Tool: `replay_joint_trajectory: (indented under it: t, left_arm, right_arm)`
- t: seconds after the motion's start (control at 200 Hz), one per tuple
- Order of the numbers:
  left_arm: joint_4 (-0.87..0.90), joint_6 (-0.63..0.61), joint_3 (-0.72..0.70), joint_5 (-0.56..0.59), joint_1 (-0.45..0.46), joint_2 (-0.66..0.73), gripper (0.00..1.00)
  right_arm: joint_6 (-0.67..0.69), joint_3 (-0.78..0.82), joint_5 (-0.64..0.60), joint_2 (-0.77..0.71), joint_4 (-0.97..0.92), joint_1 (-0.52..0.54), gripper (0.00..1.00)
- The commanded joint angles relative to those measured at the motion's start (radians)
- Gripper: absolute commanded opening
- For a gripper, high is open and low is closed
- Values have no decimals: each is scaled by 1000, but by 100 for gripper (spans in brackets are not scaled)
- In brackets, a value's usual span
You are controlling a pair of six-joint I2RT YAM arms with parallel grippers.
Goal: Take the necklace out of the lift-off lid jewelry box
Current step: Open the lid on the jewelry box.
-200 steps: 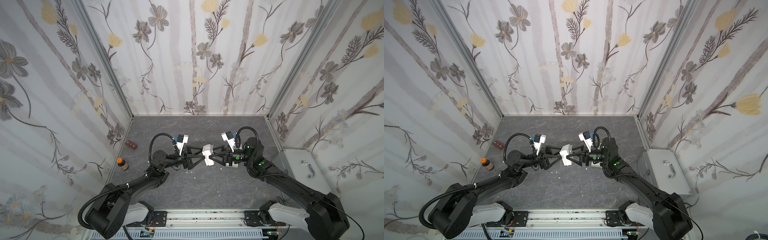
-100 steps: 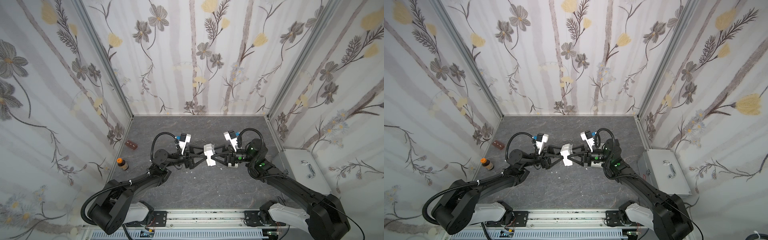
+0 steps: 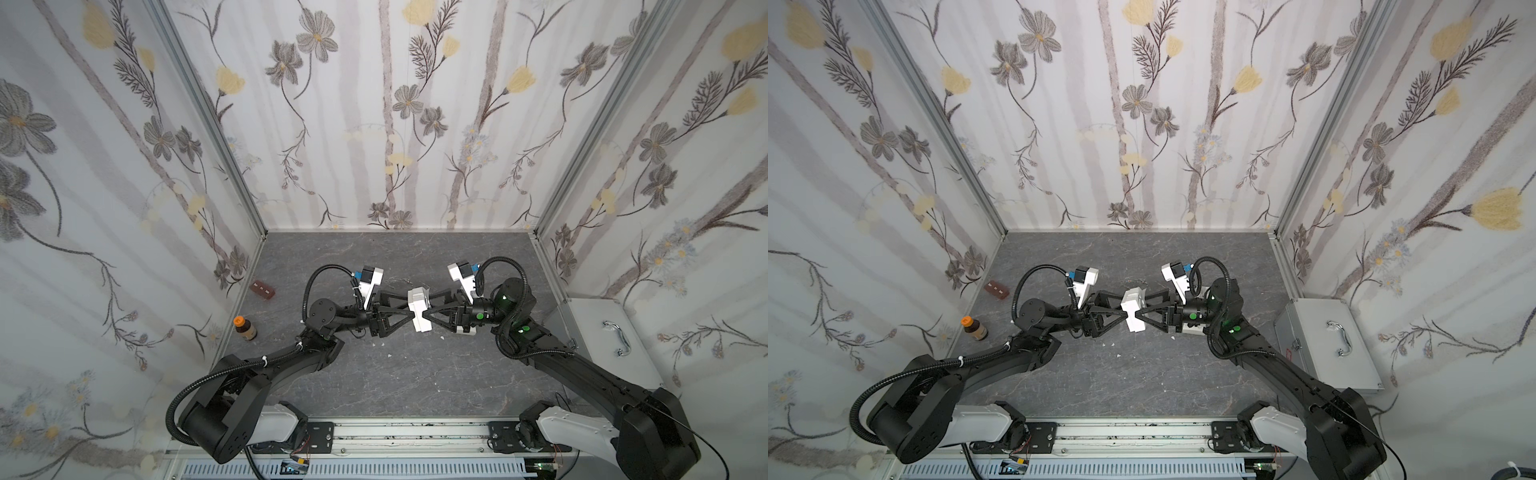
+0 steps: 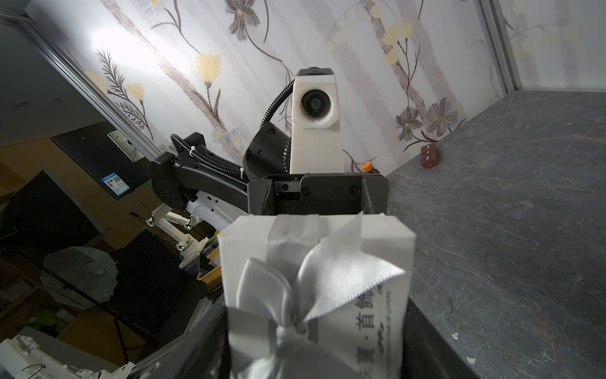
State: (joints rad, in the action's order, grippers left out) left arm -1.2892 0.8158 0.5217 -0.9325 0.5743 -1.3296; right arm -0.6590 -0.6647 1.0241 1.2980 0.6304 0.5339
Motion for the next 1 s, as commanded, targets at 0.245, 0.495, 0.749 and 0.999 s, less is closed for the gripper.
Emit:
replay_joint_trajectory:
  t: [0.245, 0.495, 0.749, 0.999]
  left_arm:
    - [-49, 4, -3, -18, -2, 4, 57]
    - [-42, -9, -22, 9, -2, 21, 56]
    - [66, -70, -27, 21, -2, 65, 56]
    - [229, -153, -23, 35, -2, 175, 56]
  right_arm:
    - [-3, 13, 5, -24, 55, -16, 62]
    - [-15, 50, 14, -81, 55, -64, 63]
    - [286, -7, -402, -132, -516, -87, 64]
    - [337, -58, -759, 36, -782, -44, 63]
